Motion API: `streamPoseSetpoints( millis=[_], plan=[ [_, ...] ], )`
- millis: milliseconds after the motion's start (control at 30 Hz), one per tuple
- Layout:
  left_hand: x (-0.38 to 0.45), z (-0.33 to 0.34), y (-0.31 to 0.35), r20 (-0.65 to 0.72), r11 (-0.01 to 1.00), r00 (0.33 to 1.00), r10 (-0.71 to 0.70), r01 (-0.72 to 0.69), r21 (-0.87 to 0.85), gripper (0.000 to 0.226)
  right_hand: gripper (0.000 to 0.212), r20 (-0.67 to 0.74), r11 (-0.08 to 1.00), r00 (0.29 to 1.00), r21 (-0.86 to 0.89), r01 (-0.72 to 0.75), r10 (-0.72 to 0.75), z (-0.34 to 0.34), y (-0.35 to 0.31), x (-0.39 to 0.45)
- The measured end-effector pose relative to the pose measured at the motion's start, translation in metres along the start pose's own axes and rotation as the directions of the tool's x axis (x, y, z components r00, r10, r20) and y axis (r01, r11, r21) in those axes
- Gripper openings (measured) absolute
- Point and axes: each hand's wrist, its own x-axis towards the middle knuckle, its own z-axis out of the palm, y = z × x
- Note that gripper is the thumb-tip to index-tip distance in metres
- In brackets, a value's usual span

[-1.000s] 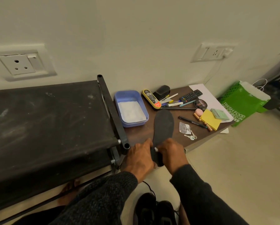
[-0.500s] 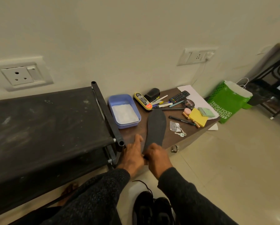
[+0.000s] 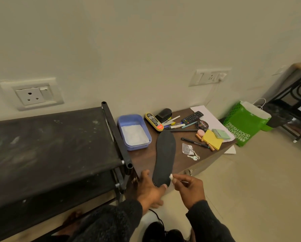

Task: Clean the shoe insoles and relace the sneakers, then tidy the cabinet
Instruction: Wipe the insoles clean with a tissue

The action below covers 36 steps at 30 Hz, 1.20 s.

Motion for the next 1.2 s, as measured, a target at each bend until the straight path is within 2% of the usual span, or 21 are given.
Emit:
streamPoseSetpoints(
  millis=[67, 133, 267, 400, 467, 500, 567, 600, 667, 700, 767, 867, 1067, 1200],
  plan=[
    [0.004, 0.006, 0.0, -0.05, 0.98, 0.998, -0.023, 0.013, -0.201, 0.083, 0.021, -0.018, 1.0, 0.999, -0.015, 0.026, -0.026, 0.005, -0.002, 0.0],
    [0.003, 0.01, 0.005, -0.087, 0.95, 0.996, -0.029, 0.001, -0.311, 0.08, 0.022, -0.039, 0.995, 0.996, -0.054, 0.08, -0.082, 0.008, -0.003, -0.001],
    [-0.013, 0.002, 0.003, -0.147, 0.936, 0.989, -0.024, -0.03, -0.352, 0.071, 0.018, -0.001, 0.962, 0.979, -0.187, 0.201, -0.204, 0.009, -0.012, -0.003],
    [-0.037, -0.017, -0.024, -0.128, 0.984, 0.992, -0.018, -0.005, -0.18, 0.073, 0.01, 0.169, 0.839, 0.935, -0.412, 0.354, -0.311, 0.02, -0.012, -0.005],
    [-0.047, -0.028, -0.041, -0.126, 0.997, 0.991, 0.052, -0.044, 0.061, 0.078, 0.011, 0.23, 0.767, 0.904, -0.479, 0.427, -0.36, 0.032, -0.008, -0.012],
    [-0.053, -0.032, -0.045, -0.134, 0.955, 0.981, 0.138, -0.096, 0.281, 0.078, 0.013, 0.248, 0.745, 0.898, -0.502, 0.439, -0.362, 0.036, -0.005, -0.013],
    [-0.055, -0.037, -0.047, -0.089, 0.694, 0.911, 0.404, -0.242, 0.678, 0.075, 0.017, 0.267, 0.733, 0.905, -0.532, 0.424, -0.33, 0.039, -0.001, -0.01],
    [-0.054, -0.035, -0.044, -0.036, 0.571, 0.861, 0.507, -0.304, 0.763, 0.071, 0.017, 0.28, 0.718, 0.904, -0.549, 0.428, -0.324, 0.039, 0.001, -0.008],
    [-0.049, -0.028, -0.032, 0.078, 0.429, 0.796, 0.6, -0.403, 0.808, 0.064, 0.014, 0.339, 0.665, 0.89, -0.593, 0.455, -0.306, 0.037, 0.005, -0.001],
    [-0.044, -0.024, -0.026, 0.128, 0.398, 0.792, 0.598, -0.432, 0.81, 0.062, 0.012, 0.364, 0.65, 0.882, -0.599, 0.468, -0.3, 0.036, 0.007, 0.003],
    [-0.032, -0.019, -0.015, 0.152, 0.39, 0.812, 0.563, -0.424, 0.818, 0.06, 0.011, 0.385, 0.643, 0.876, -0.599, 0.477, -0.291, 0.035, 0.004, 0.013],
    [-0.013, -0.018, -0.009, 0.096, 0.415, 0.804, 0.586, -0.399, 0.817, 0.052, 0.013, 0.356, 0.625, 0.895, -0.642, 0.443, -0.268, 0.037, -0.004, 0.039],
    [-0.007, -0.016, 0.011, 0.18, 0.201, 0.823, 0.539, -0.333, 0.921, 0.04, 0.02, 0.273, 0.616, 0.938, -0.707, 0.347, -0.215, 0.048, -0.026, 0.116],
    [-0.007, -0.018, 0.021, 0.225, 0.178, 0.842, 0.491, -0.35, 0.92, 0.023, 0.011, 0.179, 0.653, 0.963, -0.709, 0.267, -0.2, 0.055, -0.041, 0.151]
  ],
)
